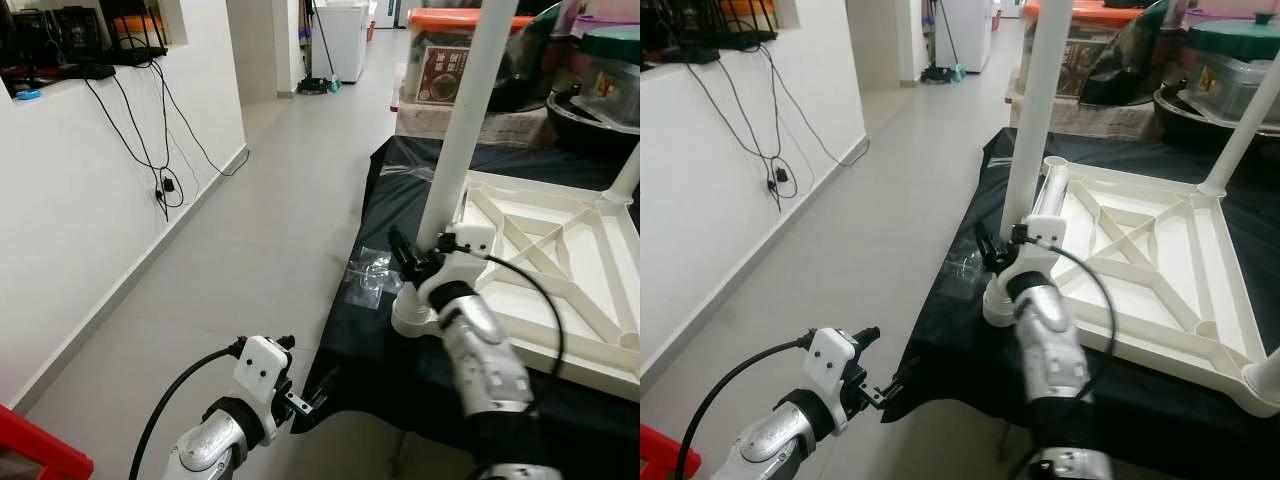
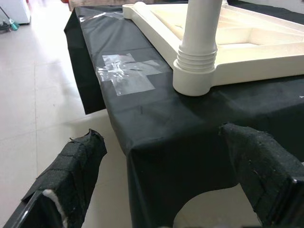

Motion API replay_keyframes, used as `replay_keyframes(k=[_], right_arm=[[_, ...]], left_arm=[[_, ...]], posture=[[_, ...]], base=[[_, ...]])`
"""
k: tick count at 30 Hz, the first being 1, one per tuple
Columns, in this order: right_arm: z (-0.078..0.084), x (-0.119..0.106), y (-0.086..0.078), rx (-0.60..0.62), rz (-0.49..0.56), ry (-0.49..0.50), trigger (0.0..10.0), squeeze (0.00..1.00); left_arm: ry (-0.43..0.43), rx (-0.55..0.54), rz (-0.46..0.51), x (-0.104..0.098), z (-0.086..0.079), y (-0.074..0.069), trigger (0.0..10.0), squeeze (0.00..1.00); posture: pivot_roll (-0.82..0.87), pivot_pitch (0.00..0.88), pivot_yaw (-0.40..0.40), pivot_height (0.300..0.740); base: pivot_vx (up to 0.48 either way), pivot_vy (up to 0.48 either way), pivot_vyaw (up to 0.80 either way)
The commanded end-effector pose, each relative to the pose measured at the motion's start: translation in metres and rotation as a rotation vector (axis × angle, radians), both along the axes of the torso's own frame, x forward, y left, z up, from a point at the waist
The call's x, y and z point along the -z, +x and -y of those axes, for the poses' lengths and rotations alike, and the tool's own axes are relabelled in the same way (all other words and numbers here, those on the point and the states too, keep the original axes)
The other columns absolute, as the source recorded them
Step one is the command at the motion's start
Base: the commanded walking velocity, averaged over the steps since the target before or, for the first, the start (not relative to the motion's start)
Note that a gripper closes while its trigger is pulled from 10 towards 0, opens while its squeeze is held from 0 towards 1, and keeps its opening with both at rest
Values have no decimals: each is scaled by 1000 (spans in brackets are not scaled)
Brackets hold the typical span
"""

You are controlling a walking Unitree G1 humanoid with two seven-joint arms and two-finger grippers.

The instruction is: Building children table

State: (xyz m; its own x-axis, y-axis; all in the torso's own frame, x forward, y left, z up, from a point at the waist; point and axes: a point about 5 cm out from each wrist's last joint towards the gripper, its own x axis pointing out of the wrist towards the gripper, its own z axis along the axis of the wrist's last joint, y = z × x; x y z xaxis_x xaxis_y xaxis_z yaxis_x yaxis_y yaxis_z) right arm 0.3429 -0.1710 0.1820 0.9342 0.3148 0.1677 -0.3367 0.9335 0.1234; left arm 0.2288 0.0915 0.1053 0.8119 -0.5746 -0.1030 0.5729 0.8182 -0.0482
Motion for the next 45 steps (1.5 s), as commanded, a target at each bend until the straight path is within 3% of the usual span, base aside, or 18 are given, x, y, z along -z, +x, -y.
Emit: replay_keyframes(k=[1, 7, 9, 13, 15, 22, 23, 28, 29, 34, 35, 36, 38, 40, 42, 43, 44, 45], right_arm=[[-4, -1, 4, -92, -10, 1, 10000, 0], [4, -14, 15, -326, -22, -43, 10000, 0], [4, -14, 15, -326, -22, -43, 10000, 0], [-2, -16, 13, -558, -53, -75, 10000, 0], [-7, -21, 12, -757, -70, -108, 10000, 0], [-13, -29, 16, -890, -71, -105, 10000, 0], [-15, -29, 16, -922, -73, -112, 7020, 0], [-16, -29, 15, -941, -74, -119, 7020, 0], [-17, -28, 15, -964, -75, -123, 0, 0], [-18, -25, 15, -982, -75, -135, 0, 0], [-15, -20, 16, -857, -56, -127, 0, 0], [-15, -20, 16, -857, -56, -127, 0, 0], [-6, -14, 20, -590, -36, -118, 0, 0], [-6, -14, 20, -590, -36, -118, 0, 0], [10, -10, 26, -270, -39, -86, 0, 0], [10, -10, 26, -270, -39, -86, 0, 0], [23, -6, 29, -40, -82, -58, 0, 0], [23, -6, 29, -40, -82, -58, 0, 0]], left_arm=[[4, 3, -9, 3, 1, -1, 10000, 0], [4, 1, -14, 4, -1, 1, 10000, 0], [4, 1, -14, 4, -1, 1, 10000, 0], [7, -3, -12, 4, 0, 1, 10000, 0], [7, -6, -10, 4, 0, 2, 10000, 0], [7, -3, -12, 5, 1, 1, 10000, 0], [7, -2, -11, 5, 1, 1, 10000, 0], [7, -1, -11, 4, 1, 1, 10000, 0], [7, -2, -11, 4, 1, 1, 10000, 0], [7, -3, -11, 4, 1, 1, 10000, 0], [8, -3, -13, 5, 0, 2, 10000, 0], [8, -3, -13, 5, 0, 2, 10000, 0], [8, -1, -15, 5, 0, 2, 10000, 0], [8, -1, -15, 5, 0, 2, 10000, 0], [7, 0, -17, 5, -1, 2, 10000, 0], [7, 0, -17, 5, -1, 2, 10000, 0], [6, 0, -18, 5, -1, 2, 10000, 0], [6, 0, -18, 5, -1, 2, 10000, 0]], posture=[[54, 0, 1, 740], [92, 0, -6, 740], [92, 0, -6, 740], [100, 0, -21, 740], [107, 0, -28, 740], [112, 0, -27, 740], [117, 0, -34, 740], [117, 0, -34, 740], [115, 0, -33, 740], [116, 0, -27, 740], [101, 0, -12, 740], [101, 0, -12, 740], [99, 0, -12, 740], [99, 0, -12, 740], [90, 0, -2, 740], [90, 0, -2, 740], [88, 0, -2, 740], [88, 0, -2, 740]], base=[[0, 0, 0], [0, 0, 0], [0, 0, 0], [0, 0, 0], [0, 0, 0], [0, 0, 0], [0, 0, 0], [0, 0, 0], [0, 0, 0], [0, 0, 0], [0, 0, 0], [0, 0, 0], [0, 0, 0], [0, 0, 0], [0, 0, 0], [0, 0, 0], [0, 0, 0], [0, 0, 0]])
